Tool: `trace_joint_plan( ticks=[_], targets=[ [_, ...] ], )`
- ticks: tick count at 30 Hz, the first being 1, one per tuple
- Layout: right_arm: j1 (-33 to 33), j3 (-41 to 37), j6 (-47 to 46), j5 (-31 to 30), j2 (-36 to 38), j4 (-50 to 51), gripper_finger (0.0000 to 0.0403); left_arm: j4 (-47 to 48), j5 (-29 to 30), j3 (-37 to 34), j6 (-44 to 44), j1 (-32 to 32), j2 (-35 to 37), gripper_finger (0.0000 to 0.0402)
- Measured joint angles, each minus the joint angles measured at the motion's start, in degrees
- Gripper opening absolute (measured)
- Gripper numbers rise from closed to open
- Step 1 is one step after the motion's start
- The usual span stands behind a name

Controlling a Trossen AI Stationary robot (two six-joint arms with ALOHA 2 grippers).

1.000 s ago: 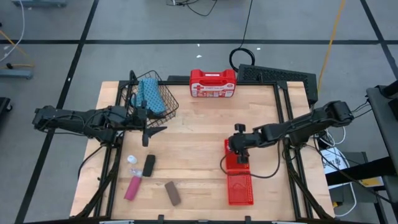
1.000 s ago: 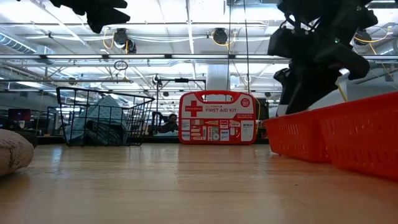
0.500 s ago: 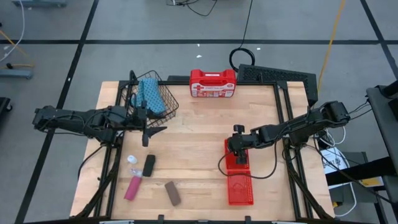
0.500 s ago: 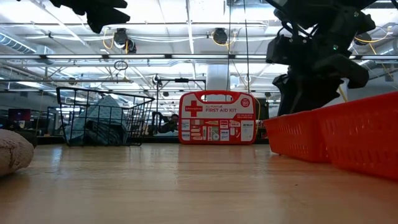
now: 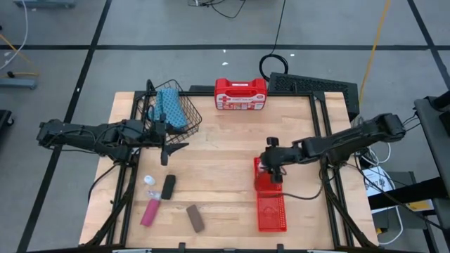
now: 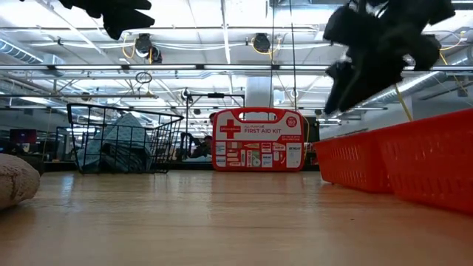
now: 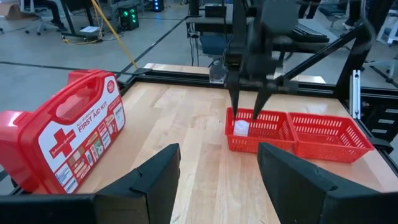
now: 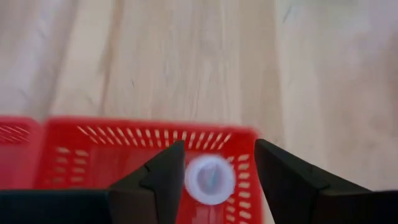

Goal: Pick & Place Medicine items
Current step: Put the bottom white pill bottle into the top red basket

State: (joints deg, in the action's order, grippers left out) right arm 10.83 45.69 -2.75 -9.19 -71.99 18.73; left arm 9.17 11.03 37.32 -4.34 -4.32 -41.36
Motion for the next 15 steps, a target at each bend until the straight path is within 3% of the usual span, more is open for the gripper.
trace_joint_plan(
  ticks=[4,9,15],
  targets=[
    [0.0,0.0,3.1,-0.5,7.2,-1.5,0.0181,0.0,0.0,0.0,0.0,0.0,0.0,0.0225],
    [0.0,-0.1,7.3,-7.1,14.0,-8.4,0.0176,0.0,0.0,0.0,0.0,0.0,0.0,0.0225],
    [0.0,-9.1,17.3,-8.6,17.6,-33.1,0.0175,0.0,0.0,0.0,0.0,0.0,0.0,0.0225]
  ],
)
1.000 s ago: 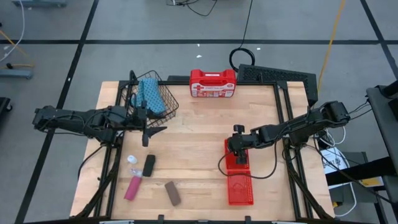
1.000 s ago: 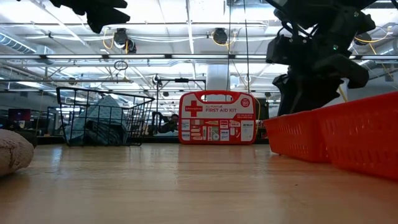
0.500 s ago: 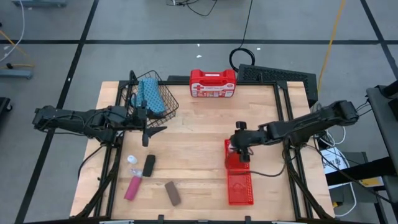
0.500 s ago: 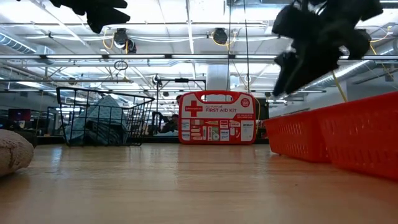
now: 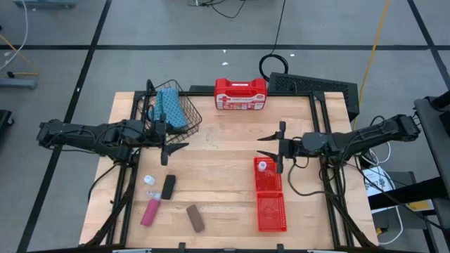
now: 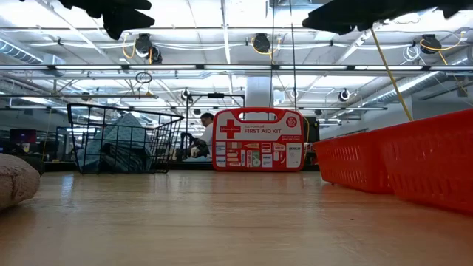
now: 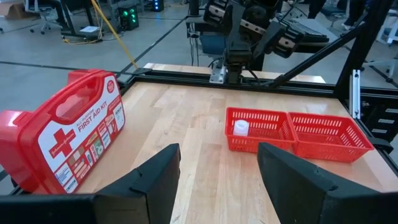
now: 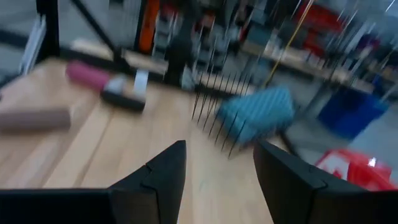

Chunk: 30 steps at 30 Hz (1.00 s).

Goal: Pick & Place Medicine items
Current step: Put the bottom white pill bottle into the top red basket

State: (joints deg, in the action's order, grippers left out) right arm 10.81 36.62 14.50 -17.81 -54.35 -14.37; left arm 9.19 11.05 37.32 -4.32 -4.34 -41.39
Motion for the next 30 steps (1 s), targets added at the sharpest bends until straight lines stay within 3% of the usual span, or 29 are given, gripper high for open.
trace_joint_plan(
  ticks=[4,7,13,17,19,24,27,30],
  targets=[
    [0.0,-7.2,2.2,-0.1,0.8,-16.0,0.0176,0.0,0.0,0.0,0.0,0.0,0.0,0.0225],
    [0.0,-9.7,3.1,-0.1,1.0,-22.4,0.0174,-0.2,0.0,0.0,0.1,0.0,0.0,0.0225],
    [0.0,-10.0,2.8,-0.1,2.1,-22.0,0.0169,-0.7,-1.5,0.0,-5.7,0.0,0.0,0.0225],
    [0.0,-10.0,3.0,-0.1,2.1,-21.1,0.0168,3.5,-10.1,0.2,-10.8,-0.8,-0.8,0.0225],
    [0.0,-10.0,3.1,-0.1,2.1,-20.4,0.0167,8.3,-11.9,1.7,-13.8,-3.5,-2.8,0.0225],
    [-1.3,-10.0,3.6,-0.1,2.1,-19.8,0.0167,29.3,-7.9,10.7,-18.6,-13.6,-12.0,0.0225],
    [-2.4,-10.0,3.0,-0.1,2.1,-18.8,0.0165,42.3,-8.6,14.9,-25.9,-18.6,-18.6,0.0225],
    [-3.7,-10.0,2.4,-0.1,2.1,-17.5,0.0165,49.4,-10.8,15.4,-32.8,-22.8,-24.1,0.0225]
  ],
)
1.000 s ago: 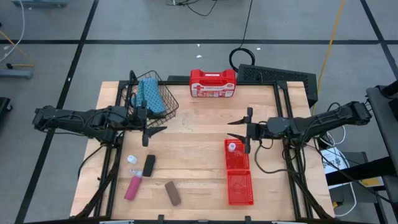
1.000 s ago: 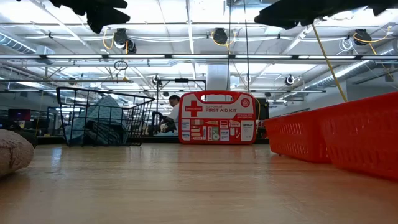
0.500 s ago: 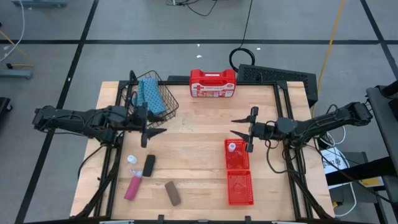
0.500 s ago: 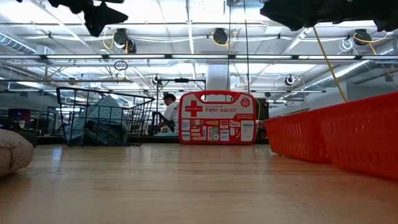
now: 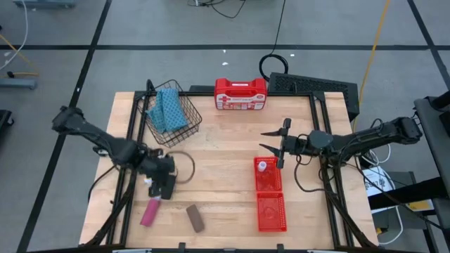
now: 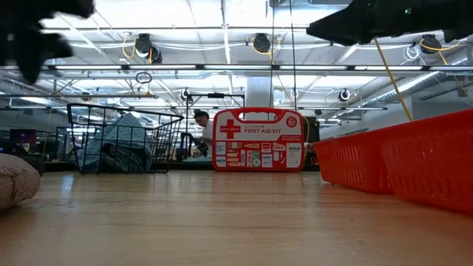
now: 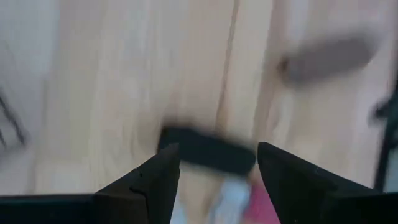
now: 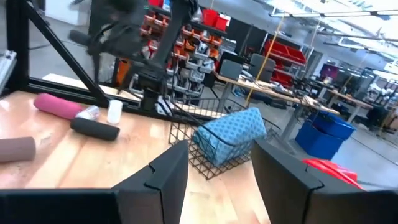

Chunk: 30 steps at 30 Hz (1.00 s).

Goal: Pick & Place Medicine items
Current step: Put the bottom white pill bottle into the top red basket

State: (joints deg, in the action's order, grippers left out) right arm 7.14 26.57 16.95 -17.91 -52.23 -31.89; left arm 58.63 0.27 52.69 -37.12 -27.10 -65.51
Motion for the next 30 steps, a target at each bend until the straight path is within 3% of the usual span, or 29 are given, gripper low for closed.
trace_joint_plan(
  ticks=[10,22,30],
  targets=[
    [-2.7,0.0,-2.9,0.2,0.0,1.3,0.0161,5.5,-6.1,-2.6,0.8,-7.4,-12.9,0.0225],
    [-2.6,0.0,-2.8,0.2,0.0,1.5,0.0160,6.8,-9.6,-2.6,0.8,-15.3,-18.5,0.0225],
    [-2.6,0.0,-2.8,0.2,0.0,2.1,0.0160,0.9,-7.7,-4.7,-1.1,-17.6,-20.6,0.0225]
  ],
)
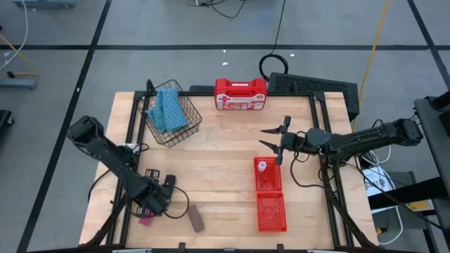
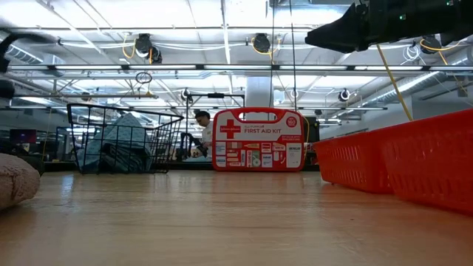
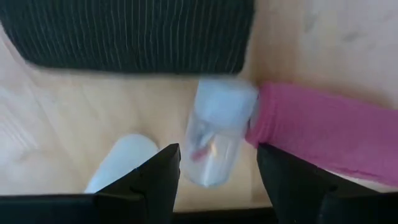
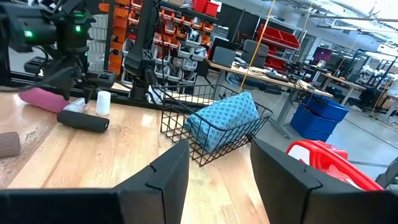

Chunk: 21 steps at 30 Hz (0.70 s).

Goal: Pick & Place Medicine items
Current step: Put the bottom white pill bottle into the top red basket

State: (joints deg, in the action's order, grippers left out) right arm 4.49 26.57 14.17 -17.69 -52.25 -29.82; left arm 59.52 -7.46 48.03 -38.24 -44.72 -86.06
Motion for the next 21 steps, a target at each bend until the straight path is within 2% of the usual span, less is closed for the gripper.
trace_joint_plan(
  ticks=[10,18,21],
  targets=[
    [0.0,0.0,0.0,0.0,0.0,0.0,0.0160,-0.7,0.4,-2.9,0.4,0.3,-1.8,0.0225],
    [0.0,0.0,0.0,0.0,0.0,0.1,0.0160,-8.4,4.2,-3.0,0.5,0.4,-1.8,0.0223],
    [0.0,0.0,0.0,0.0,0.0,0.1,0.0160,-10.1,5.0,-3.0,0.5,0.4,-1.8,0.0205]
  ],
)
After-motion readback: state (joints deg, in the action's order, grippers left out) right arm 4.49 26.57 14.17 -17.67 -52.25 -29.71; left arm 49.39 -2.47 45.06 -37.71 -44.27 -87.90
